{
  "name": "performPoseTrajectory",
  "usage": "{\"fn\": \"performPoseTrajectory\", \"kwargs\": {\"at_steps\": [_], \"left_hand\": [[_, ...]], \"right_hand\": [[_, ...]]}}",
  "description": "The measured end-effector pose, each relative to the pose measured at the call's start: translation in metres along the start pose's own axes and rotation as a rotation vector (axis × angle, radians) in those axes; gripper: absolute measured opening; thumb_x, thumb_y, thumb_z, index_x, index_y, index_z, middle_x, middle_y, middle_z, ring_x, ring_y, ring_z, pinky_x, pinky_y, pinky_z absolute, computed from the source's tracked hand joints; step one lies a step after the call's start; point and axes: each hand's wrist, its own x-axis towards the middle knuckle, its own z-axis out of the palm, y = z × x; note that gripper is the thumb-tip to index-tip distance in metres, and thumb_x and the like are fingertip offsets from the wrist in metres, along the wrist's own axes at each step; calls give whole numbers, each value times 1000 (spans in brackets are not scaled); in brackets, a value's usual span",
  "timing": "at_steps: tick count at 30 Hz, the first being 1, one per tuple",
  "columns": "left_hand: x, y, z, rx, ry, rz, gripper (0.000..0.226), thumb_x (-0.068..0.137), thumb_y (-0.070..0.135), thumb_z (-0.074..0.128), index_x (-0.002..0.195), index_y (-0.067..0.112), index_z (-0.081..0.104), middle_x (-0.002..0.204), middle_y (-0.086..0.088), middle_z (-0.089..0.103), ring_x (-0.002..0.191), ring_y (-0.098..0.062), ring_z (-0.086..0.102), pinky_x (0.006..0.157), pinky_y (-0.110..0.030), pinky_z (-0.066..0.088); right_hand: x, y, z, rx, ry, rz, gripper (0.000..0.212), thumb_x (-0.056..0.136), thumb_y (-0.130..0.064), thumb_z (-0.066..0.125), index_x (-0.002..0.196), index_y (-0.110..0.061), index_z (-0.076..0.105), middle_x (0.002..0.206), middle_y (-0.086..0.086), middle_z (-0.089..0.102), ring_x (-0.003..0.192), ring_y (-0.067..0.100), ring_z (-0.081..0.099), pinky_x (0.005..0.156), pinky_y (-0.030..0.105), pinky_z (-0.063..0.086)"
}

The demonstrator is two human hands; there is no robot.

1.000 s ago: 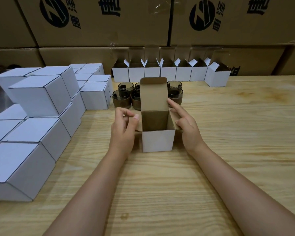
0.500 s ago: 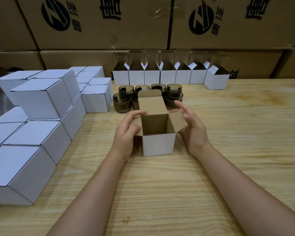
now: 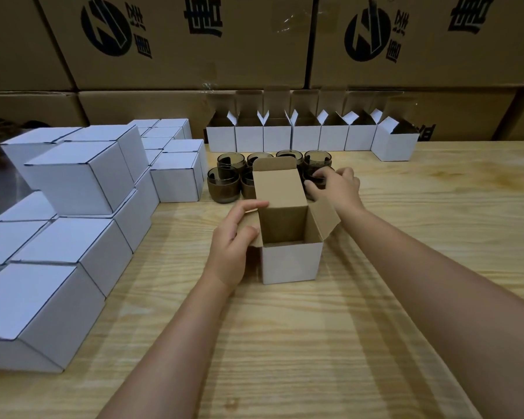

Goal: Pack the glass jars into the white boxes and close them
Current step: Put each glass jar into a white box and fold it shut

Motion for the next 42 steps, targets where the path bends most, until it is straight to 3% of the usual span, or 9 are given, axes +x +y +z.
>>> {"fn": "performPoseTrajectory", "kwargs": {"at_steps": [5, 9, 11, 14, 20, 25, 32, 36, 42], "left_hand": [[0, 1, 1, 3, 9, 9, 39, 76, 15, 41, 106, 28, 63, 101, 2, 65, 95, -22, 59, 80, -38, 45], [-1, 2, 2, -3, 14, 6, 39, 77, 15, 41, 106, 27, 63, 100, 1, 65, 94, -23, 58, 79, -39, 44], [-1, 2, 2, 4, 17, 11, 38, 77, 16, 41, 106, 26, 63, 98, 3, 65, 90, -24, 58, 78, -39, 44], [-1, 2, 2, 9, 19, 18, 38, 77, 16, 41, 106, 25, 63, 95, 9, 65, 88, -20, 58, 77, -36, 44], [0, 0, 1, 9, 11, 26, 38, 78, 15, 41, 108, 23, 63, 98, 3, 65, 90, -19, 58, 77, -36, 43], [0, 0, 0, 11, 4, 32, 38, 78, 15, 41, 107, 26, 63, 100, 1, 65, 93, -20, 59, 79, -36, 44], [1, -1, 1, 47, 5, 56, 38, 79, 16, 41, 108, 28, 63, 94, 16, 66, 89, -13, 60, 75, -29, 46], [2, -1, 1, 36, 9, 62, 37, 78, 15, 41, 106, 31, 62, 94, 19, 66, 93, -11, 61, 76, -25, 46], [3, 0, 1, 55, -1, 92, 32, 77, 24, 45, 105, 29, 61, 99, 8, 66, 98, -16, 60, 81, -32, 45]], "right_hand": [[-14, 8, -7, 24, 147, -27, 35, 83, -50, 65, 91, -16, 60, 117, 4, 50, 115, 22, 42, 91, 42, 44], [-29, 16, -11, 117, 229, -42, 37, 76, -44, 75, 72, -16, 52, 95, 0, 54, 90, 19, 51, 69, 33, 42], [-33, 18, -13, 187, 246, -7, 34, 75, -39, 77, 70, -16, 52, 93, 2, 56, 87, 19, 53, 66, 31, 40], [-37, 22, -17, 303, 264, 66, 31, 72, -36, 79, 73, -15, 56, 91, 4, 63, 89, 22, 58, 73, 35, 50], [-43, 26, -33, 566, 316, 169, 29, 69, -37, 82, 73, -24, 57, 88, -7, 60, 88, 12, 55, 60, 20, 38], [-50, 0, -62, 733, 287, 89, 26, 71, -34, 82, 77, -20, 61, 81, -5, 62, 80, 8, 59, 66, 20, 45], [-77, -52, -92, 566, 142, -200, 28, 72, -38, 79, 65, -20, 59, 73, -8, 61, 72, 0, 55, 48, 4, 40], [-87, -63, -88, 398, -79, -203, 35, 67, -44, 80, 64, -17, 58, 80, 1, 67, 83, 12, 61, 66, 25, 49], [-96, -72, -78, 11, -197, -249, 39, 68, -53, 77, 60, -19, 59, 65, -5, 58, 65, 5, 52, 49, 22, 33]]}}
